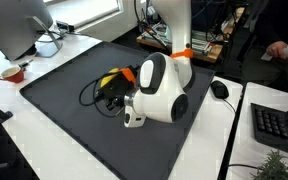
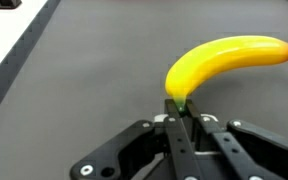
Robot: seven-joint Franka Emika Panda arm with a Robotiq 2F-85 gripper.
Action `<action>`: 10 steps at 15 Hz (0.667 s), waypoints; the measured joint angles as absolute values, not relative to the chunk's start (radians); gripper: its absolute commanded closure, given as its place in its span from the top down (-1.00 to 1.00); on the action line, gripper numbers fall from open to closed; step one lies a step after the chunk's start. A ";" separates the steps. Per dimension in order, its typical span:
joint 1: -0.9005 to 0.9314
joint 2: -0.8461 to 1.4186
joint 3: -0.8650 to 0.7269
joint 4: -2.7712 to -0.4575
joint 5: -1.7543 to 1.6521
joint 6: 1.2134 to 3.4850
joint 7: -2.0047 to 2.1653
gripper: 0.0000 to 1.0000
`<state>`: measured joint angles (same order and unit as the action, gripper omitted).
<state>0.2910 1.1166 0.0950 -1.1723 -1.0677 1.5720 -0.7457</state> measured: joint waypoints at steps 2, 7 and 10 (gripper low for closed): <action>0.288 1.119 0.095 -1.172 -1.068 1.579 -0.746 -0.94; 0.276 1.128 0.095 -1.172 -1.068 1.584 -0.750 -0.94; 0.269 1.133 0.095 -1.172 -1.068 1.601 -0.753 -0.94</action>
<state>0.2687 1.1332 0.0949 -1.1723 -1.0675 1.6013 -0.7532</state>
